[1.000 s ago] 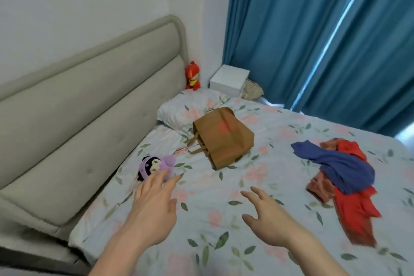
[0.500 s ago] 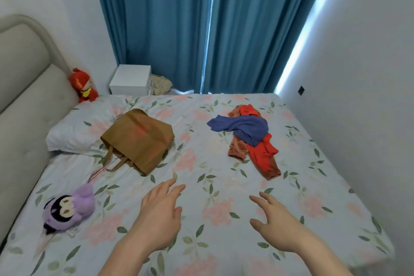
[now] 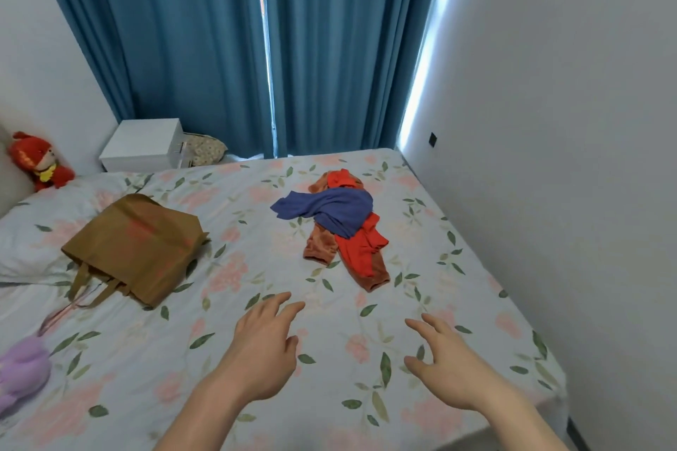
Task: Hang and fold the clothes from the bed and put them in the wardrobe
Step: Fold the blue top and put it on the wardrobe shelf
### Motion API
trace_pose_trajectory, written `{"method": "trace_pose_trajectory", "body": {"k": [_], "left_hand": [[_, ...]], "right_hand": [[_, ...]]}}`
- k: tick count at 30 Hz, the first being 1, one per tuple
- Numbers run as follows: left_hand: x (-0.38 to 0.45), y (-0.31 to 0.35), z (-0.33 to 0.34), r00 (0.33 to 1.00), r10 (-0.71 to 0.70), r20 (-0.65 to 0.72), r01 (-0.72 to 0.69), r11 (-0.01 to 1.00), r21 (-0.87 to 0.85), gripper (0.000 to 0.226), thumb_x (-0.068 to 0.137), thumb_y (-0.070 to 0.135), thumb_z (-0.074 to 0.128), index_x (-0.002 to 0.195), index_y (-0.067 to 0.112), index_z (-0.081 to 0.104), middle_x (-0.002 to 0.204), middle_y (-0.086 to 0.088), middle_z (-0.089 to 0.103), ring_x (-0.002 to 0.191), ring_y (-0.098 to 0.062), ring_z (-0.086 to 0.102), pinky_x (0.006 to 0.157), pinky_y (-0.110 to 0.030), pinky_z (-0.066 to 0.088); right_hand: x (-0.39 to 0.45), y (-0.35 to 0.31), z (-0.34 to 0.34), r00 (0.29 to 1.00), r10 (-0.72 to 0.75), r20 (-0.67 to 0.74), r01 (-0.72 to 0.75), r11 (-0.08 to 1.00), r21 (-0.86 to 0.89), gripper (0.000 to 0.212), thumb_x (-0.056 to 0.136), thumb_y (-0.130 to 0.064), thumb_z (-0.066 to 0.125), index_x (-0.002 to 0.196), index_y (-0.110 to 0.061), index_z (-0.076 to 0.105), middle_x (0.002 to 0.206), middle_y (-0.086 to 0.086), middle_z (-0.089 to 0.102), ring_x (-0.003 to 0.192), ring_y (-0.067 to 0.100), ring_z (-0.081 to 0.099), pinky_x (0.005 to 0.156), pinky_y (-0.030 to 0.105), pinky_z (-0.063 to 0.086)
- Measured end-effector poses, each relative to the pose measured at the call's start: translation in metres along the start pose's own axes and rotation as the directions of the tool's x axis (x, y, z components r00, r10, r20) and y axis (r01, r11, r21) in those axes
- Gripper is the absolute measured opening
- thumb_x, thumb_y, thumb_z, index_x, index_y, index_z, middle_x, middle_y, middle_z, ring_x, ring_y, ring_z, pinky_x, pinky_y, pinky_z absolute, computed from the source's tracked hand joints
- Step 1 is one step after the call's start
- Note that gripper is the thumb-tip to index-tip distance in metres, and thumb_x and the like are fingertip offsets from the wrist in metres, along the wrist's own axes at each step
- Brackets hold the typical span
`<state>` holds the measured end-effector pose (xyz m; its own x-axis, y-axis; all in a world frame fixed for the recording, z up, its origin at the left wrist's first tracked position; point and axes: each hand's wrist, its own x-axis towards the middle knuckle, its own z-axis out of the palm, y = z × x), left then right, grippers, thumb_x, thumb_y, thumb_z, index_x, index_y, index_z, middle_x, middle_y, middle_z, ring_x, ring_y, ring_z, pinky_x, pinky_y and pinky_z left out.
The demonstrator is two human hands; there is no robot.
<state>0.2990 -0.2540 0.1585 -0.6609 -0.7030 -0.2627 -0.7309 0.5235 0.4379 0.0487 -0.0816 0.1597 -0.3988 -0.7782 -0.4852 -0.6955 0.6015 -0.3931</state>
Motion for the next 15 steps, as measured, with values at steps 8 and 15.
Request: {"method": "trace_pose_trajectory", "body": {"k": [8,15], "left_hand": [[0.048,0.123,0.058,0.997,-0.054,0.049,0.055,0.999,-0.003,0.055,0.104,0.030,0.042,0.156,0.037,0.025,0.167,0.010,0.012,0.154,-0.019,0.010,0.124,-0.041,0.017],[0.081,0.148,0.064,0.992,-0.098,0.074,0.093,0.994,0.057,0.055,0.104,0.029,0.043,0.156,0.036,0.027,0.167,0.009,0.010,0.153,-0.021,0.012,0.124,-0.042,0.019]], "right_hand": [[0.025,0.116,-0.076,0.998,-0.053,0.044,0.055,0.997,-0.055,0.068,0.101,-0.047,0.049,0.161,-0.036,0.018,0.170,-0.007,0.006,0.155,0.021,0.014,0.123,0.040,0.025],[0.053,0.150,-0.105,0.996,-0.078,0.040,0.079,0.996,-0.042,0.068,0.100,-0.045,0.050,0.160,-0.034,0.020,0.169,-0.005,0.009,0.153,0.025,0.020,0.122,0.042,0.028]]}}
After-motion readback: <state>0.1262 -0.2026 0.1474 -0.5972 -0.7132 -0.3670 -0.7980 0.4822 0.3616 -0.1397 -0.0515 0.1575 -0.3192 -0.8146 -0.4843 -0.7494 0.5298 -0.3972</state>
